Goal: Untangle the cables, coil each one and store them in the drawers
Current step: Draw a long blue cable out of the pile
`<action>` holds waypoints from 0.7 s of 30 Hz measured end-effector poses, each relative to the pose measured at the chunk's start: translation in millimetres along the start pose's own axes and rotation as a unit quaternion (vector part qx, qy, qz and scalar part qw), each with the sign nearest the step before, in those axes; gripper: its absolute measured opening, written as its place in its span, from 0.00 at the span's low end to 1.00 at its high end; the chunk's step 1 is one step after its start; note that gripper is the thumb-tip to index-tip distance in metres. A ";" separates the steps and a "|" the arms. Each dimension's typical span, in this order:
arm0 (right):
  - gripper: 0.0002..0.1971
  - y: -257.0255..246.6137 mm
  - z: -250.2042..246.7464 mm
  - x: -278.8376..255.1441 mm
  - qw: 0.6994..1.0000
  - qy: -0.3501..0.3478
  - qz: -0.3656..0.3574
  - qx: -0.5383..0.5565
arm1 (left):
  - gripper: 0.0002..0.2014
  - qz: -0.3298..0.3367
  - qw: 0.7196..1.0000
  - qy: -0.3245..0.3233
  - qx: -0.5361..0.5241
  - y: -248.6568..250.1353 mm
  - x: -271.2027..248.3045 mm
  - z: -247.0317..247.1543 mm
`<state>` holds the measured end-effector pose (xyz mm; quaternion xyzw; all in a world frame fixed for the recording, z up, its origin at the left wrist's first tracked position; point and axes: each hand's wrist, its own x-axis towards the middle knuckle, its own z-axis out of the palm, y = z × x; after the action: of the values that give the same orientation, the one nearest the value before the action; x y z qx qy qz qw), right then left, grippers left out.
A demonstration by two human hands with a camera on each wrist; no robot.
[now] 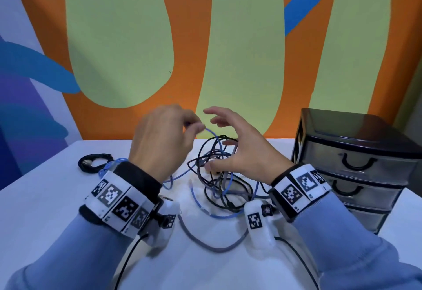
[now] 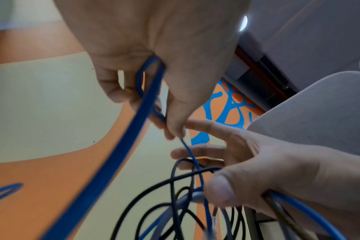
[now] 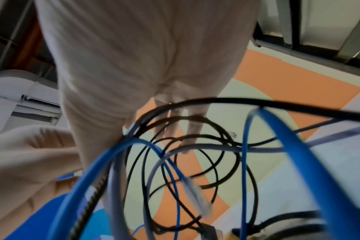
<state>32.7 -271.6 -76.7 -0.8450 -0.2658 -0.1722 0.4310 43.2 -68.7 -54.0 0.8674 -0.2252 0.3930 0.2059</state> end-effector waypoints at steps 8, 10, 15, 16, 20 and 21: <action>0.40 13.4 -3.4 0.1 0.992 -0.067 0.052 -0.089 | 0.08 -0.142 0.935 0.270 -0.184 -9.2 12.5 -27.2; 0.26 15.6 -2.8 1.4 0.994 -0.023 0.056 -0.095 | 0.07 -0.151 0.929 0.246 -0.230 -14.2 13.9 -29.6; 0.05 16.6 -6.0 4.9 0.976 0.077 0.103 -0.174 | 0.10 -0.147 0.910 0.112 -0.371 -22.7 17.4 -37.1; 0.06 16.6 -8.1 4.6 0.971 0.082 0.116 -0.191 | 0.12 -0.148 0.911 0.070 -0.377 -25.0 17.7 -39.4; 0.20 14.6 -13.8 2.8 0.968 0.028 0.149 -0.199 | 0.16 -0.147 0.930 -0.217 -0.257 -22.0 11.0 -47.8; 0.24 10.8 -14.0 1.6 0.972 0.004 0.150 -0.181 | 0.13 -0.147 0.921 -0.300 -0.199 -19.0 8.5 -46.2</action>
<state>39.6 -287.9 -74.8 -0.9386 -0.0983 -0.1541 0.2926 31.5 -30.6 -22.8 0.9091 -0.2205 0.0266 0.3524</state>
